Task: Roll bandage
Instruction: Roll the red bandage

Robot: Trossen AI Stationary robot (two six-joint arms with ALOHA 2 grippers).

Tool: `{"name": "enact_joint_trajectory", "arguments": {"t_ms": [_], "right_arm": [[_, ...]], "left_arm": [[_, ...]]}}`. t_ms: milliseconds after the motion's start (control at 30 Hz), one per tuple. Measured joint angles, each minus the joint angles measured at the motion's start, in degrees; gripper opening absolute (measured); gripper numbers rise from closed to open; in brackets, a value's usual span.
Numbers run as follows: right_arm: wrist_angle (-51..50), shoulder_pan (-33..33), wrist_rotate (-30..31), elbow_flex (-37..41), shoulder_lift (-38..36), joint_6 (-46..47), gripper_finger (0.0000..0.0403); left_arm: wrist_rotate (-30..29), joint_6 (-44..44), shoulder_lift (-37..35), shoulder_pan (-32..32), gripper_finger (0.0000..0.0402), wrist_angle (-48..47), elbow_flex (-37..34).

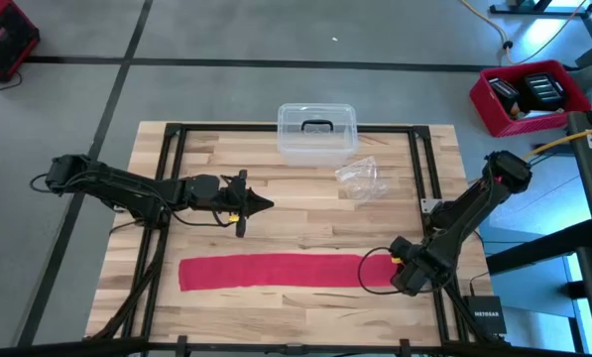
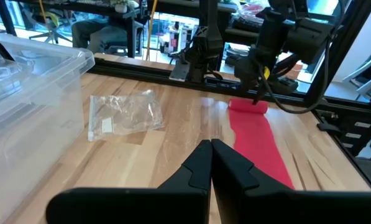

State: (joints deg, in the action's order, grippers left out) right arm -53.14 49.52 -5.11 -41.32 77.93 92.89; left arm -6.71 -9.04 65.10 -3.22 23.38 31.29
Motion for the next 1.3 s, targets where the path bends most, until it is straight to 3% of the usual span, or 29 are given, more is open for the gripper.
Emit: {"name": "enact_joint_trajectory", "arguments": {"t_ms": [333, 700, 1133, 1300], "right_arm": [[2.4, 0.0, 3.1, 1.0, 0.1, 0.1, 0.0175], [3.1, 0.1, 2.8, 2.9, 0.2, 1.1, 0.0233], [1.3, -0.1, 5.3, 2.9, 2.6, 1.3, 0.0186], [0.8, 0.0, 6.0, 2.8, 3.2, -3.8, 0.0152]], "left_arm": [[-0.1, 0.0, 0.0, 0.0, 0.0001, 0.0, 0.0], [-0.1, -0.2, 0.0, 0.0, 0.0001, -0.1, 0.0], [-1.5, 0.3, 1.0, 0.0, 0.0001, -0.2, 0.0], [-2.0, 1.1, 1.0, 0.0, 0.0001, -0.2, 0.0]]}}
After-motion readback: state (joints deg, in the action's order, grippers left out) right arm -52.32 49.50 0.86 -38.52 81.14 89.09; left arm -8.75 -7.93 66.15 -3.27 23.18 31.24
